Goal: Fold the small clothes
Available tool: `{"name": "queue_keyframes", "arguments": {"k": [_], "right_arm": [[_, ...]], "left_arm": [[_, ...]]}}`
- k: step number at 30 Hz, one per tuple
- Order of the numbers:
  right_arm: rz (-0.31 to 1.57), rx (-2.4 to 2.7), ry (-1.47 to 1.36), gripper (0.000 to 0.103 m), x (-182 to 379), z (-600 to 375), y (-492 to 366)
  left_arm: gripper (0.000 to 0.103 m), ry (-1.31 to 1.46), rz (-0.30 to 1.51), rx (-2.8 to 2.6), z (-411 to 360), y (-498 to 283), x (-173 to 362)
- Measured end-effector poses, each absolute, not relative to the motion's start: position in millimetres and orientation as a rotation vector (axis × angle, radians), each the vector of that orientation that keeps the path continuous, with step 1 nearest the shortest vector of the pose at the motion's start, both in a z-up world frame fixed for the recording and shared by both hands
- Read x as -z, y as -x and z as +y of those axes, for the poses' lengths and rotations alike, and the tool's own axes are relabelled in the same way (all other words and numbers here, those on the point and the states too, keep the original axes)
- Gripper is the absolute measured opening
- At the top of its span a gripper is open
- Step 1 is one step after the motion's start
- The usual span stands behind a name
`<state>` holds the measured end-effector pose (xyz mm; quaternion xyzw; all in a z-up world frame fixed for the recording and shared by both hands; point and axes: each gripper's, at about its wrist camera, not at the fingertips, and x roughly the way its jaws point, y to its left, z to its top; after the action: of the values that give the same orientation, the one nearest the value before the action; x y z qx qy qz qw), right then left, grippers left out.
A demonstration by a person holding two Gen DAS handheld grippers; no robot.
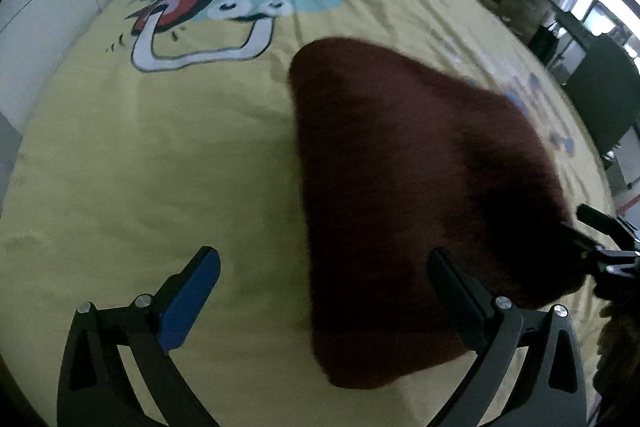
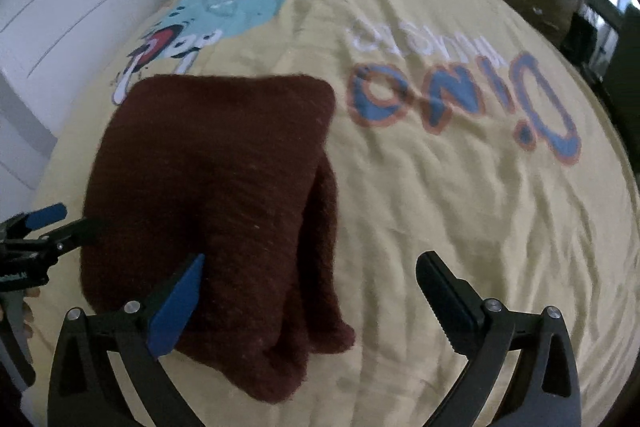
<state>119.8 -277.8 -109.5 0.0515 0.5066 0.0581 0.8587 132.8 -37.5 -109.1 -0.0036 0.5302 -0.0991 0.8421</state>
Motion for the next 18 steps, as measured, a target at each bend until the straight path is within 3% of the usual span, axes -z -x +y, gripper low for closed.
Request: {"name": "queue_keyframes", "arguments": {"k": [10,18], "right_arm": [[1.090,-0.070,-0.153,0.103,157,-297,-123],[1.059,-0.036,-0.102,0.103,130,-290,-110]], "left_arm": [[0.103,0.059,1.121,0.226,-26,-135,152],[0.102,0.053,1.035,0.213,-23,-113,107]]}}
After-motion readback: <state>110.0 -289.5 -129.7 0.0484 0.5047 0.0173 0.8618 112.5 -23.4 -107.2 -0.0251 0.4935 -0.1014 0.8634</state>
